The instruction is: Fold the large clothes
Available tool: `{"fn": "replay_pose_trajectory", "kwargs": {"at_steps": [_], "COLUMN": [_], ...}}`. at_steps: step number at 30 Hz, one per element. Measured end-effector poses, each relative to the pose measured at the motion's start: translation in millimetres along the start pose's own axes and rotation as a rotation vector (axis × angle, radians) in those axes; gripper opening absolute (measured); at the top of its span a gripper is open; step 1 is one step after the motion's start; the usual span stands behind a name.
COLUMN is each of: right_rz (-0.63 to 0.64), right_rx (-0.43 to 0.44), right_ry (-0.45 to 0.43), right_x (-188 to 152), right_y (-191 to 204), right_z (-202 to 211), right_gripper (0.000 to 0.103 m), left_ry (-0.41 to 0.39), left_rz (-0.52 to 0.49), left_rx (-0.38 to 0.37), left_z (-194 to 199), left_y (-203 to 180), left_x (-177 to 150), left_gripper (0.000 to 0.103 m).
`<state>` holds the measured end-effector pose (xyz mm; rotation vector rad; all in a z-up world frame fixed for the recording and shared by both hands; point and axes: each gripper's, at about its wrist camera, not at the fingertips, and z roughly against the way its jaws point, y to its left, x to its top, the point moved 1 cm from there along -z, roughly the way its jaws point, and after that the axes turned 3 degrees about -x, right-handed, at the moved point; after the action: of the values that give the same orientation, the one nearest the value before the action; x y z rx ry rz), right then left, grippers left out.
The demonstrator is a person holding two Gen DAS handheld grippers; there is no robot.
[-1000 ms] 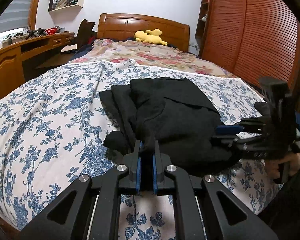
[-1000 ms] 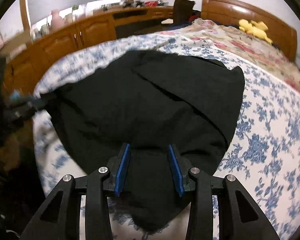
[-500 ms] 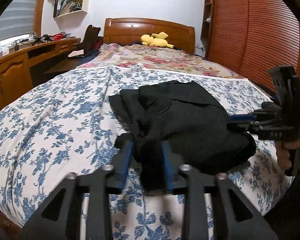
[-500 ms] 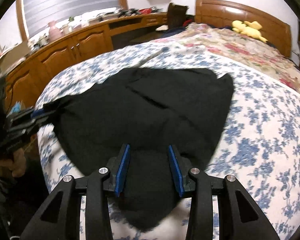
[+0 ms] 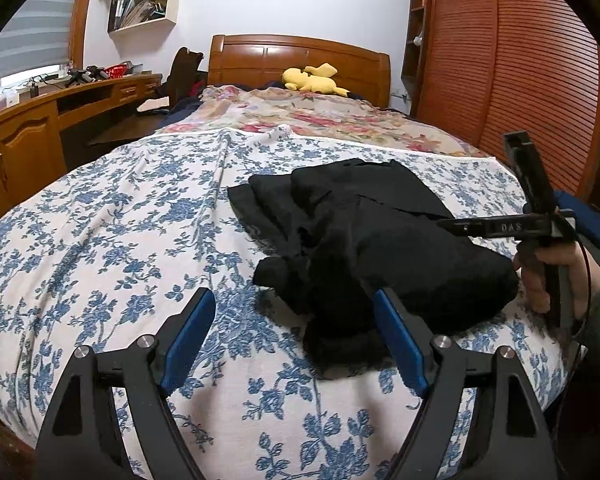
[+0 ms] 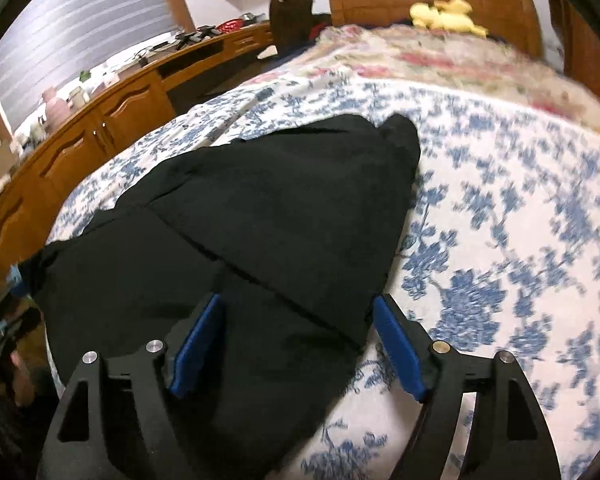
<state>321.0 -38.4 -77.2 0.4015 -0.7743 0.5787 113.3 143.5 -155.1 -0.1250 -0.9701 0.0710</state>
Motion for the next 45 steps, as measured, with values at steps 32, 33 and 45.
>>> {"fn": "replay_pose_trajectory", "kwargs": {"at_steps": [32, 33, 45], "right_rz": [0.001, 0.000, -0.076], "right_rx": [0.132, 0.117, -0.008], "right_ry": [-0.009, -0.018, -0.036], "right_x": [-29.0, -26.9, 18.1], "right_y": [-22.6, -28.7, -89.4], "right_z": [81.3, 83.2, 35.8], "right_gripper": [0.043, 0.043, 0.062], "left_ry": [0.062, 0.064, 0.080], "left_rz": [0.033, 0.032, 0.037], "left_rx": [0.058, 0.058, 0.069], "left_z": [19.0, 18.8, 10.3], "left_y": [-11.1, -12.0, -10.5], "left_x": [-9.8, -8.8, -2.7], "left_gripper": [0.045, 0.042, 0.039]}}
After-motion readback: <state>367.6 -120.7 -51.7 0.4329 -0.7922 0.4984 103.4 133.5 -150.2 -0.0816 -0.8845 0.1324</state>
